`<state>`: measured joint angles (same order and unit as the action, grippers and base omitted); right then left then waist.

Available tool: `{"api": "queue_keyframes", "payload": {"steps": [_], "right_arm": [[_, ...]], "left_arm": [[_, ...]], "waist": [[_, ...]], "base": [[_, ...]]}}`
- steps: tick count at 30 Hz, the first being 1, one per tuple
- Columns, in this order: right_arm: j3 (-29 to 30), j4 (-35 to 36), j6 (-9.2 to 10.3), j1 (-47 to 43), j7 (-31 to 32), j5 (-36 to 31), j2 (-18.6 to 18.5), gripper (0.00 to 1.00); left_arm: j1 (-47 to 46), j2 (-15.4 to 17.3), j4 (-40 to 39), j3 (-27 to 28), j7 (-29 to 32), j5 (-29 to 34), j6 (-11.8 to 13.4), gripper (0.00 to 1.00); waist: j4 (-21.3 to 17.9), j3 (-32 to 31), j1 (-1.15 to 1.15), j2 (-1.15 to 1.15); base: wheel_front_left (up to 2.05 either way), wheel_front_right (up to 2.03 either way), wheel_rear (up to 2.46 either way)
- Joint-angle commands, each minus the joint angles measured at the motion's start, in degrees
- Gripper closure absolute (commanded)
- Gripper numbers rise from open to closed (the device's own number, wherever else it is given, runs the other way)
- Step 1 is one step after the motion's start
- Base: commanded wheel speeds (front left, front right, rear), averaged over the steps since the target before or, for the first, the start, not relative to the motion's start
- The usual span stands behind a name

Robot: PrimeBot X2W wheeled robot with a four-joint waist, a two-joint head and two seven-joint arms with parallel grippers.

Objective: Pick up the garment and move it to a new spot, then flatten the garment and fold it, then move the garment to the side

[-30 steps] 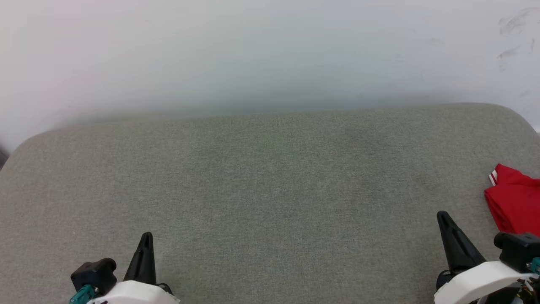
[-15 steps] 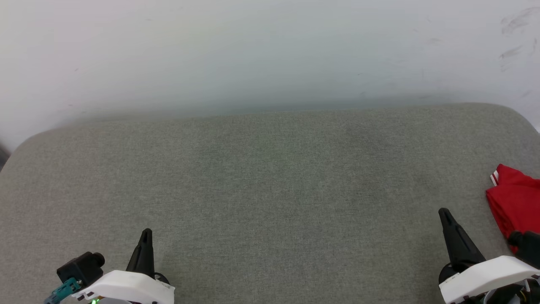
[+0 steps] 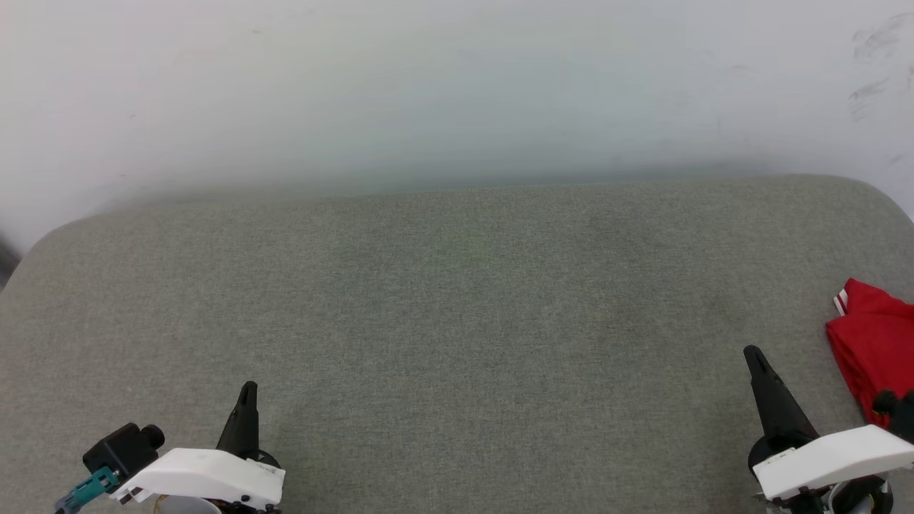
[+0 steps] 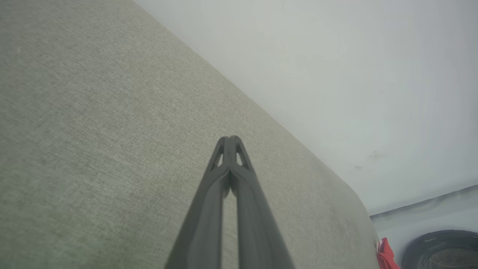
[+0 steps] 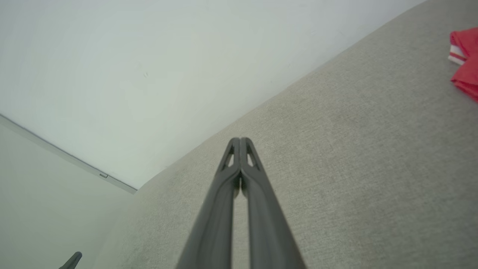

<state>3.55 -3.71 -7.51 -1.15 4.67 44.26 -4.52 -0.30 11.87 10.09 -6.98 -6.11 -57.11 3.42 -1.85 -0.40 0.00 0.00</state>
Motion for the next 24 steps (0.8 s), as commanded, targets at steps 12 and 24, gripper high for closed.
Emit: {"api": "queue_keyframes", "payload": {"steps": [12,24], "right_arm": [[0.8,-1.5,0.01,2.9,0.4,9.7,0.4,1.0],[1.2,-3.3,0.01,3.9,0.7,17.6,0.6,1.0]], "left_arm": [[-2.4,-1.5,0.3,2.9,2.4,-7.2,-2.4,1.0],[-3.3,-2.9,1.0,5.0,4.4,-13.1,-4.2,1.0]], "waist": [[0.2,0.1,0.0,0.0],[0.5,0.2,0.0,0.0]], "base": [[0.0,0.0,0.0],[0.0,0.0,0.0]]}}
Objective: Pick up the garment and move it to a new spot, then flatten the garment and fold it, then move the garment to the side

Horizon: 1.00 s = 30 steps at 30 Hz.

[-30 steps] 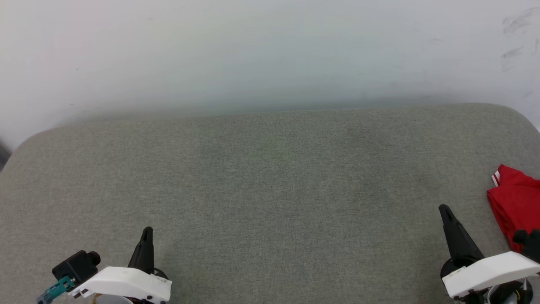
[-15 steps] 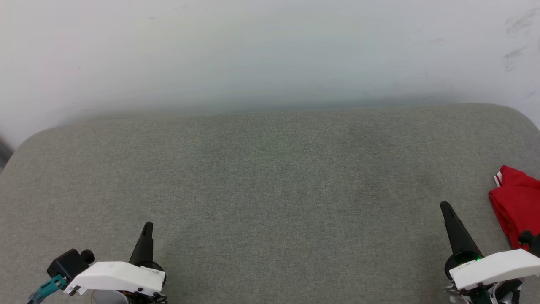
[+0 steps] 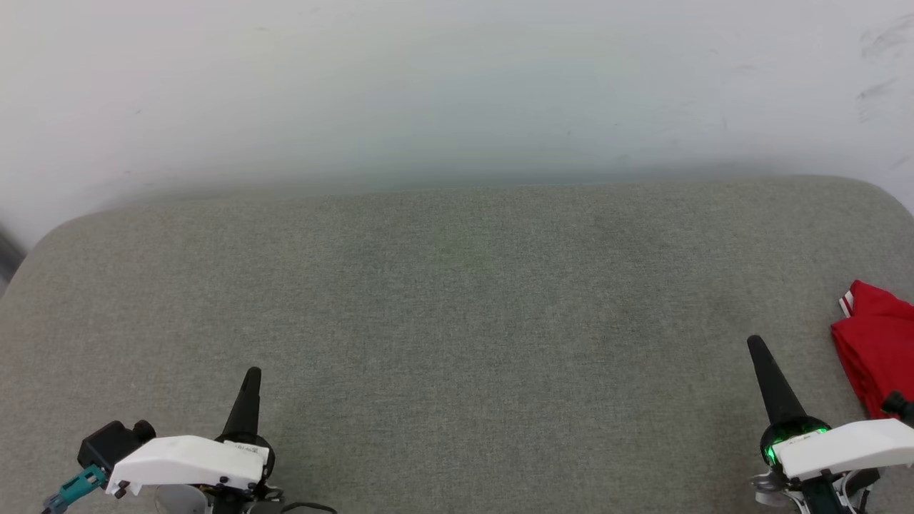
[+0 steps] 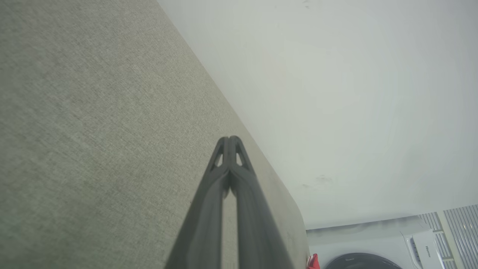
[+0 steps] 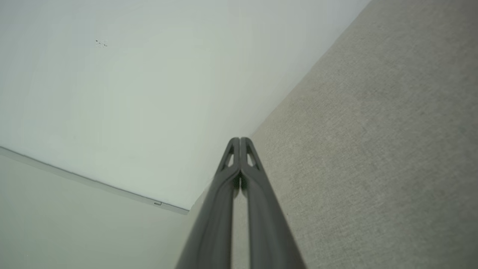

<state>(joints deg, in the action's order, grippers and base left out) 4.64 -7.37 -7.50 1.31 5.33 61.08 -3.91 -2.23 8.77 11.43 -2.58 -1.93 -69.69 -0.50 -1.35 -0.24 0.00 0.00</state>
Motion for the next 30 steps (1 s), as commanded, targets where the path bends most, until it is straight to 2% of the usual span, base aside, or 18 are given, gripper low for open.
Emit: {"api": "queue_keyframes", "payload": {"steps": [1,30], "right_arm": [[0.2,0.2,0.0,1.6,0.1,1.4,0.0,1.0],[1.2,-3.4,0.01,3.7,0.7,17.2,0.6,1.0]], "left_arm": [[-1.4,0.1,-0.3,0.7,0.3,-1.0,-0.4,1.0],[-3.0,-3.0,1.3,5.0,4.5,-12.7,-4.1,1.0]], "waist": [[0.0,0.0,0.0,0.0],[0.6,0.2,0.0,0.0]], "base": [[0.0,0.0,0.0],[0.0,0.0,0.0]]}}
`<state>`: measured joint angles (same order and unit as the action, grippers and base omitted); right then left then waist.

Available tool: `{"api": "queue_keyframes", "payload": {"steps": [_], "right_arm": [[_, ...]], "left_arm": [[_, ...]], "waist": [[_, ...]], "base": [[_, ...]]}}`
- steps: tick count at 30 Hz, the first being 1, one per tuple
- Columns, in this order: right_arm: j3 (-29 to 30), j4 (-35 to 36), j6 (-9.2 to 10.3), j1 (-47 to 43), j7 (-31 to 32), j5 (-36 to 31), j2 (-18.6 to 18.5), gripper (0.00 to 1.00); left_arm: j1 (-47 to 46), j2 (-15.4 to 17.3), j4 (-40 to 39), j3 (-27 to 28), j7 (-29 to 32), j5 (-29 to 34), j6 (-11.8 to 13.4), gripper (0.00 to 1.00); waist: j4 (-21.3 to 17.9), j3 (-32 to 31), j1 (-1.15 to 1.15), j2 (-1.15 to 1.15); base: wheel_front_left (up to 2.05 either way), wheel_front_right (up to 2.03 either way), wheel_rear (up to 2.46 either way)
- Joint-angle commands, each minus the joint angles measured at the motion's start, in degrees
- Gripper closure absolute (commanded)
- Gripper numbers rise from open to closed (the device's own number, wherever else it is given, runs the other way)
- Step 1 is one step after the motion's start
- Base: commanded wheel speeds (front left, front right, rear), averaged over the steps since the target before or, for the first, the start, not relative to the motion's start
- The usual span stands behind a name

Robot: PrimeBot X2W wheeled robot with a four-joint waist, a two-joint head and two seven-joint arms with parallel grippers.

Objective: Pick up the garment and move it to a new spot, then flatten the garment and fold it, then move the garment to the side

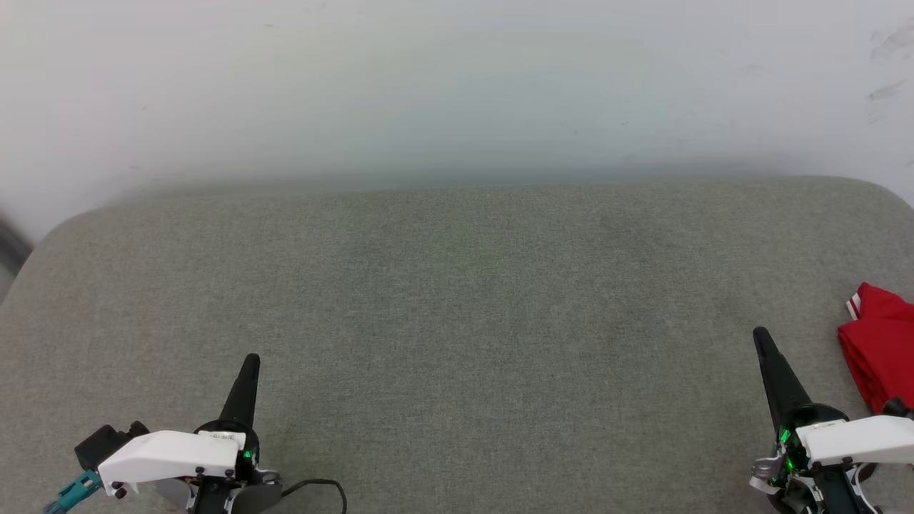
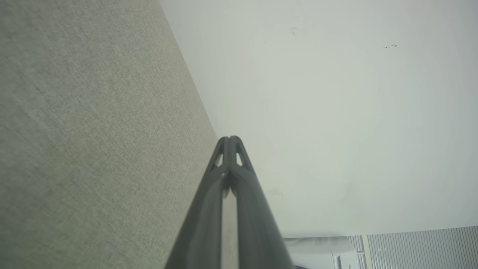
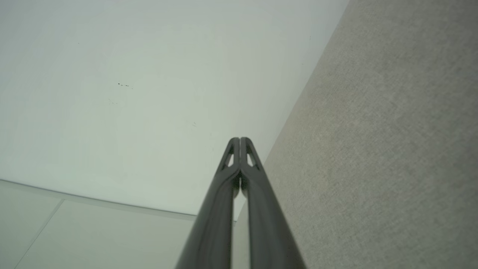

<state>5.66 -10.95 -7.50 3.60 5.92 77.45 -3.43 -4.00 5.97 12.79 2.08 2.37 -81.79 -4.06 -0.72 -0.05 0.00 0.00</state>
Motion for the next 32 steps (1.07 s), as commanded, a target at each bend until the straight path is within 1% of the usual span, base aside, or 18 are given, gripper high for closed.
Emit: {"api": "queue_keyframes", "payload": {"steps": [1,32], "right_arm": [[0.2,0.0,0.01,1.4,0.2,1.4,0.2,1.0],[1.0,-3.3,0.02,3.0,0.7,15.3,0.7,1.0]], "left_arm": [[-1.3,-0.3,0.0,0.4,0.4,-1.0,-0.6,1.0],[-2.5,-2.9,1.4,4.3,4.2,-11.2,-3.7,1.0]], "waist": [[0.0,0.0,0.0,0.0],[0.7,0.2,0.0,0.0]], "base": [[0.0,0.0,0.0],[0.0,0.0,0.0]]}}
